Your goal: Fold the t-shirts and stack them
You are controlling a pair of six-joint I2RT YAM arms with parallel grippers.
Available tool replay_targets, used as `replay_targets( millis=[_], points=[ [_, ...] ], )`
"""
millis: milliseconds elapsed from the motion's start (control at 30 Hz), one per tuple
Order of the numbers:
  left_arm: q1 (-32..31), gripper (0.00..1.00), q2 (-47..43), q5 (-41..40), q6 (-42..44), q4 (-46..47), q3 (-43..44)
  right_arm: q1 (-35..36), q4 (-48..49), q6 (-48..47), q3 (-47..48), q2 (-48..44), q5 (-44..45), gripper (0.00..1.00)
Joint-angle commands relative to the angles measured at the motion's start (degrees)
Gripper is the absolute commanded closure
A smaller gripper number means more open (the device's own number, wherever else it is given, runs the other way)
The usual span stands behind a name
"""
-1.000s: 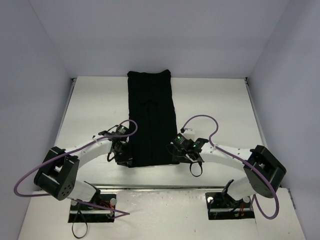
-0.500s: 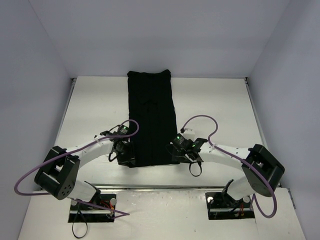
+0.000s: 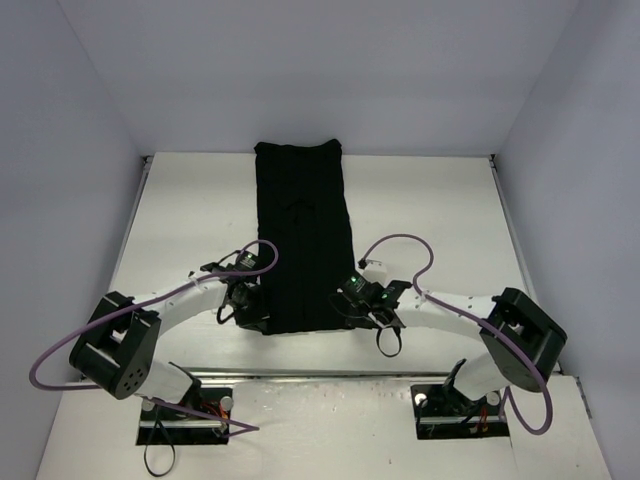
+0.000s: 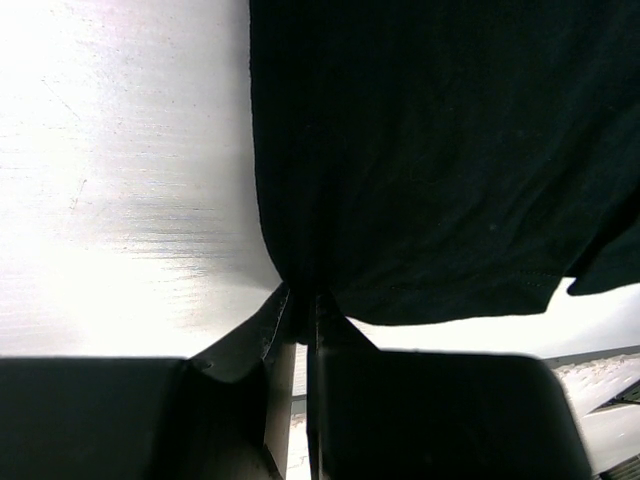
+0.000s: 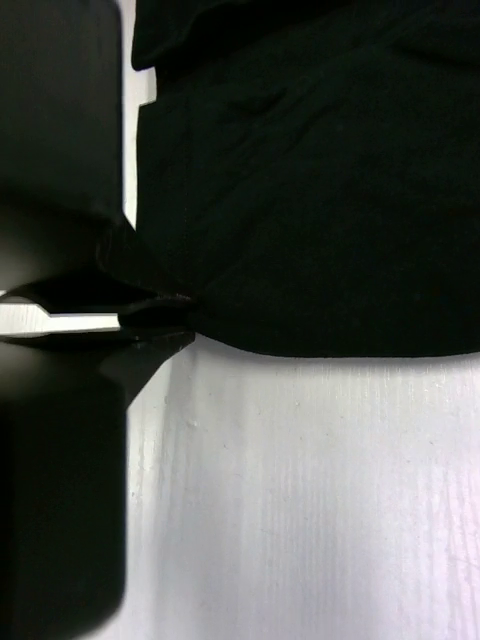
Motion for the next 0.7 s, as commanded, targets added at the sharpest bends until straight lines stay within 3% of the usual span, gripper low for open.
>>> replay_targets(
  millis=[0, 433, 667],
  points=[
    [-0.5, 1.0, -1.0, -1.7, 1.3, -3.1, 0.1, 0.6, -6.3, 0.8, -1.9, -2.4, -1.2, 0.98],
    [-0.5, 1.0, -17.9, 3.7, -0.6, -21.4, -0.1, 2.0, -22.9, -0.5, 1.8, -10.7, -4.1, 1.0],
    [-0.4, 1.0, -17.8, 2.1, 0.0, -23.4, 5.2, 0.2, -27.3, -6.4, 11.0, -6.5, -2.6, 1.0]
  ],
)
